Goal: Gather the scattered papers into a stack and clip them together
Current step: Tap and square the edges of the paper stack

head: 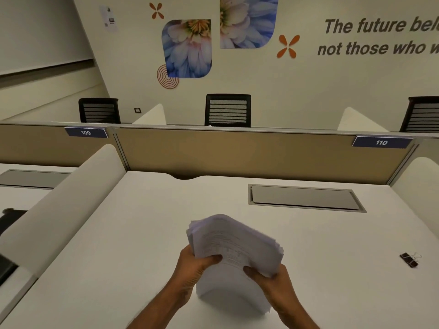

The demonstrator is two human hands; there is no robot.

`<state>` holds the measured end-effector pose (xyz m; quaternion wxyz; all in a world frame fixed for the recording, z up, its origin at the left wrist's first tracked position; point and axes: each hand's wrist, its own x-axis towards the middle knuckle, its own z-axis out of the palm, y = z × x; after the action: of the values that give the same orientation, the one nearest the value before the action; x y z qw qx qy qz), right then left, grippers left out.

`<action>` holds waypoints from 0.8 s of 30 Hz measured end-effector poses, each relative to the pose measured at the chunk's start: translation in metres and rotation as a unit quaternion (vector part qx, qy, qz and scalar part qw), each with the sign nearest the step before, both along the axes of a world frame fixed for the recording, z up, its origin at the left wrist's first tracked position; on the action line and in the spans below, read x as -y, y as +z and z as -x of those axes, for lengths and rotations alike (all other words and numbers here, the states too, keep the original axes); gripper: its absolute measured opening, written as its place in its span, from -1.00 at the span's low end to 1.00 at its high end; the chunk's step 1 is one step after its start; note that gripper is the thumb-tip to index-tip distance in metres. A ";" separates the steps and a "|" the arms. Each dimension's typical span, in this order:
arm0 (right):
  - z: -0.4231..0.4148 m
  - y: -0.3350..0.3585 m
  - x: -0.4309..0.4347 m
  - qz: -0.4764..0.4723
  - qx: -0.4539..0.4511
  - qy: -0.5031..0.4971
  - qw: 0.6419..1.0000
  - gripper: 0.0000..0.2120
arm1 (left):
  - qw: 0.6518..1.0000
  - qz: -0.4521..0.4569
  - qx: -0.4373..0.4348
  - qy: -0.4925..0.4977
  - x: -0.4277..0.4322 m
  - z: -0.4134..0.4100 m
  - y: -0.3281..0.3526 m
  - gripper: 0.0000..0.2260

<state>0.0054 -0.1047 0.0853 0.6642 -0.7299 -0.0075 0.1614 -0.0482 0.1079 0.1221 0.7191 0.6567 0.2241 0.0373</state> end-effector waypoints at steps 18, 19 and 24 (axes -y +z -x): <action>-0.014 0.000 0.049 0.031 -0.060 0.082 0.994 -0.72 | 0.976 0.183 0.031 0.112 -0.019 -0.009 0.015 -0.75; -0.016 0.000 0.056 0.006 -0.075 0.075 0.994 -0.67 | 0.968 0.220 0.035 0.118 -0.023 -0.009 0.015 -0.73; -0.017 0.008 0.058 -0.190 -0.173 -0.003 0.966 -0.63 | 0.911 0.397 0.057 0.100 -0.022 -0.005 0.014 -0.69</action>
<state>0.0222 -0.1623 0.0935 0.7825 -0.5513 0.0790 0.2785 -0.0431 0.1296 0.1363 0.9245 0.2883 0.2432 0.0546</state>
